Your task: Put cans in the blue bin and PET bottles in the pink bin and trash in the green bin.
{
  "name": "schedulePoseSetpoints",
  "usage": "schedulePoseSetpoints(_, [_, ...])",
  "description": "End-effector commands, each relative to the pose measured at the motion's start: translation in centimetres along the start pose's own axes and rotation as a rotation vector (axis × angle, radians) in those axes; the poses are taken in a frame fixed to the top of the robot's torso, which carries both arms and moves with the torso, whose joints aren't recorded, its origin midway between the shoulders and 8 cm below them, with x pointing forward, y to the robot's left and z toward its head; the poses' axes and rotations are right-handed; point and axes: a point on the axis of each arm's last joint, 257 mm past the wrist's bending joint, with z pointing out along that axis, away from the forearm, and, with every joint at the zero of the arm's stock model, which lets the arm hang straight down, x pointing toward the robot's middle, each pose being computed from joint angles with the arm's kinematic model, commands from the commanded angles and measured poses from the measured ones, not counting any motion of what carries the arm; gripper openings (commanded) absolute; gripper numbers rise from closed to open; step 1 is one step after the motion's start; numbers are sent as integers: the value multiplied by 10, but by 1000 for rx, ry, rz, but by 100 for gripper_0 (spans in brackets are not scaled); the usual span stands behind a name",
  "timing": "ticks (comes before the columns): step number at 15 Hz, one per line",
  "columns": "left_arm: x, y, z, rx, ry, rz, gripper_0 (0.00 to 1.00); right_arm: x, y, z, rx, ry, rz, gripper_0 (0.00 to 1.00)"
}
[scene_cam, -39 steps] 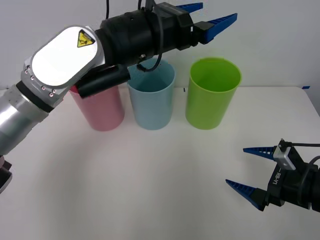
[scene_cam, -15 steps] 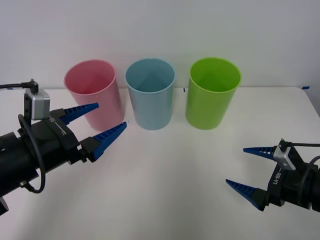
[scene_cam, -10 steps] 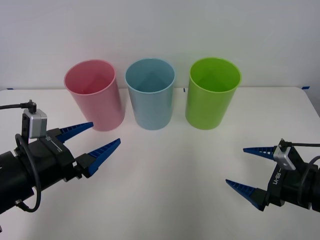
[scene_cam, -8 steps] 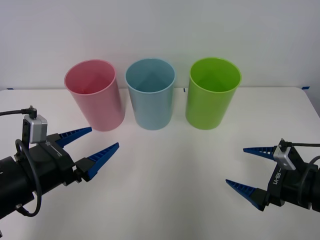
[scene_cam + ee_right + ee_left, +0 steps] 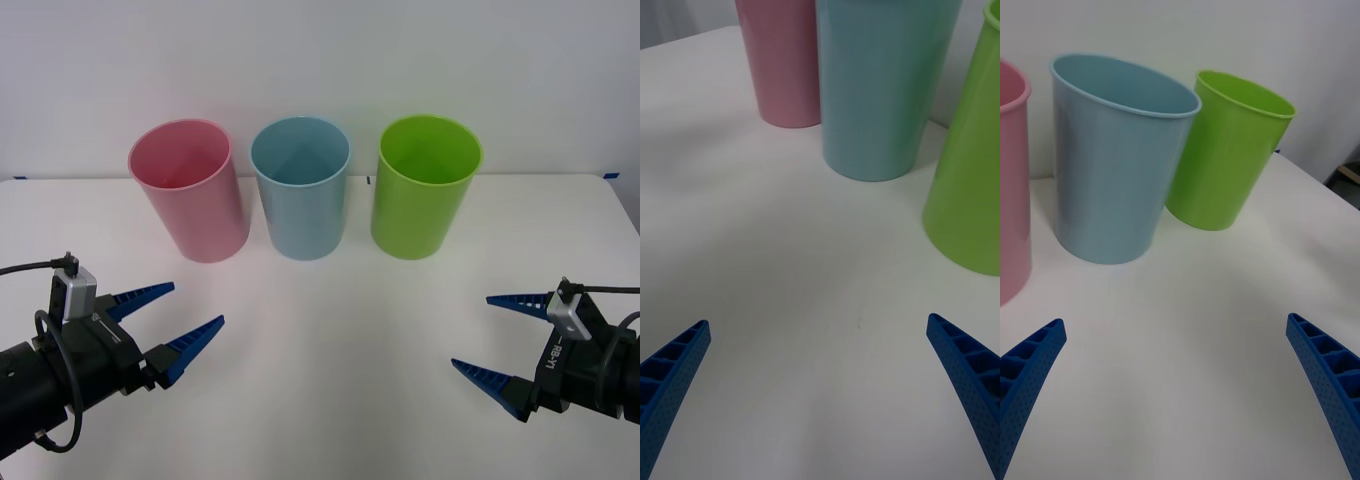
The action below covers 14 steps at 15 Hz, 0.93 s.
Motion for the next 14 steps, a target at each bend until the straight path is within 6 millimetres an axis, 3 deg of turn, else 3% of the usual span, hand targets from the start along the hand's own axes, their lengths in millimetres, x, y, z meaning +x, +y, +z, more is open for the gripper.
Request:
schedulePoseSetpoints(1, [15, 5, -7, -7, 21, -18, 100, 0, 0, 0, 0, 0, 0, 100])
schedulePoseSetpoints(5, [30, 5, -14, -11, 44, -28, 100, 0, 0, 0, 0, 0, 0, 100])
schedulePoseSetpoints(14, [32, 5, -16, -13, 50, -22, 100, 0, 0, 0, 0, 0, 0, 100])
